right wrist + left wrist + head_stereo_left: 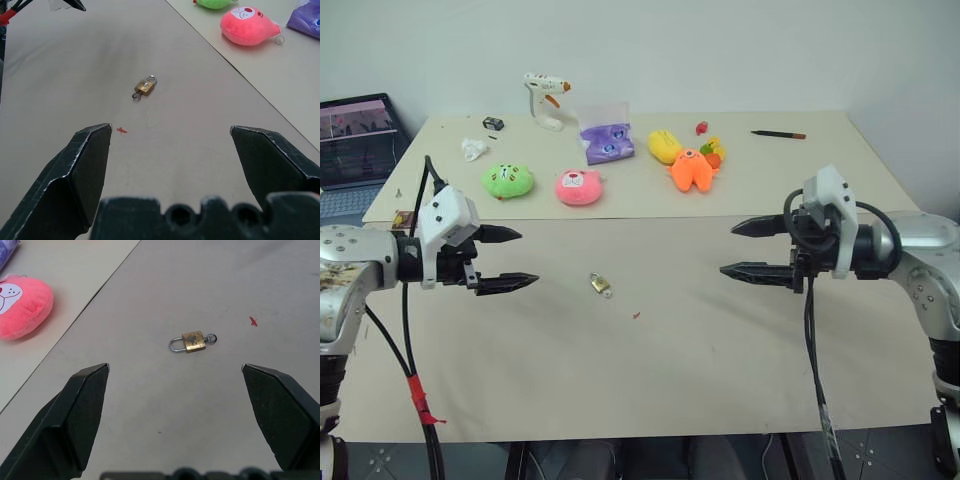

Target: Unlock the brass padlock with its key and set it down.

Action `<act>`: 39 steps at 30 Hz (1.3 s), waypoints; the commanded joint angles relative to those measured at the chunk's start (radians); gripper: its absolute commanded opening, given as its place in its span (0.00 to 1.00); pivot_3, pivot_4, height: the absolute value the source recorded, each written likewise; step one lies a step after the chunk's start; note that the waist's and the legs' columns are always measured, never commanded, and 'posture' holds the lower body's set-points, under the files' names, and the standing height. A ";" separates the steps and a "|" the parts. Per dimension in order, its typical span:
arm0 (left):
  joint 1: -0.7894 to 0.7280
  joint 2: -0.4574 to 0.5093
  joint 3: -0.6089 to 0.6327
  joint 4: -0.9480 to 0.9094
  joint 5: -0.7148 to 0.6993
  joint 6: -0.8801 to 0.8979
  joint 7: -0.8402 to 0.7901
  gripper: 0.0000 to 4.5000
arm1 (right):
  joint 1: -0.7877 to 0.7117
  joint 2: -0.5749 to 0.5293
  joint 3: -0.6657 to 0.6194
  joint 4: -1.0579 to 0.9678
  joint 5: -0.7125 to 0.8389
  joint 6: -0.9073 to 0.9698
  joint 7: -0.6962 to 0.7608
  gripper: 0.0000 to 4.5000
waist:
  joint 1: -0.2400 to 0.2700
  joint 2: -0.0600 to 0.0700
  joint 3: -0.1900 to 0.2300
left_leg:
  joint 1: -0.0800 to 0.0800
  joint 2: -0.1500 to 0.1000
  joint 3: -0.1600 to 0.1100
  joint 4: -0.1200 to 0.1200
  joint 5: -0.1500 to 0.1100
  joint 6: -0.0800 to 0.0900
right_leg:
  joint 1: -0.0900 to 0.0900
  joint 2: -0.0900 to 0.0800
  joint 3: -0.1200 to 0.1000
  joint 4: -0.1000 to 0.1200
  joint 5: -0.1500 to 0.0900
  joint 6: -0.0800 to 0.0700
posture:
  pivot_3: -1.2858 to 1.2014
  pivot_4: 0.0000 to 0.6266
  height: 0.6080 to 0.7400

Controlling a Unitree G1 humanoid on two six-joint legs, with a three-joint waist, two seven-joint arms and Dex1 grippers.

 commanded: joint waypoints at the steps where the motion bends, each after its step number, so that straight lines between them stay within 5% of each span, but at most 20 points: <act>1: -0.060 -0.039 -0.028 0.058 0.037 -0.110 -0.024 1.00 | 0.013 -0.017 -0.038 -0.043 0.015 -0.001 -0.008 0.99 | 0.001 0.000 0.000 | 0.000 0.000 0.000 0.000 0.000 0.000 | 0.000 0.000 0.000 0.000 0.000 0.000 | 0.52 0.24 1.00; 10: -0.462 -0.339 -0.331 0.752 0.310 -0.861 -0.369 1.00 | 0.127 -0.009 -0.139 -0.207 0.091 0.080 -0.138 0.99 | 0.031 -0.001 0.001 | -0.002 -0.001 0.000 0.004 0.000 -0.001 | 0.000 0.000 -0.002 -0.001 0.001 0.001 | 0.52 0.24 1.00; 15: -0.689 -0.470 -0.475 1.121 0.407 -1.183 -0.415 1.00 | 0.254 -0.007 -0.256 -0.353 0.162 0.154 -0.246 0.99 | 0.026 -0.002 0.001 | -0.009 -0.002 0.000 0.007 0.000 0.000 | 0.000 -0.001 -0.004 0.001 0.001 0.002 | 0.52 0.24 1.00; 27: -0.905 -0.617 -0.609 1.420 0.664 -1.419 -0.415 1.00 | 0.518 0.023 -0.511 -0.607 0.361 0.258 -0.501 0.99 | 0.007 -0.003 0.001 | -0.014 -0.001 0.001 0.016 -0.002 0.005 | 0.002 -0.001 -0.009 0.001 0.004 0.007 | 0.52 0.24 1.00; 39: -0.948 -0.631 -0.622 1.451 0.844 -1.430 -0.317 1.00 | 0.561 0.005 -0.514 -0.633 0.423 0.220 -0.596 0.99 | 0.010 -0.003 0.001 | -0.015 -0.002 0.002 0.022 -0.003 0.008 | 0.003 -0.001 -0.010 0.002 0.007 0.013 | 0.52 0.24 1.00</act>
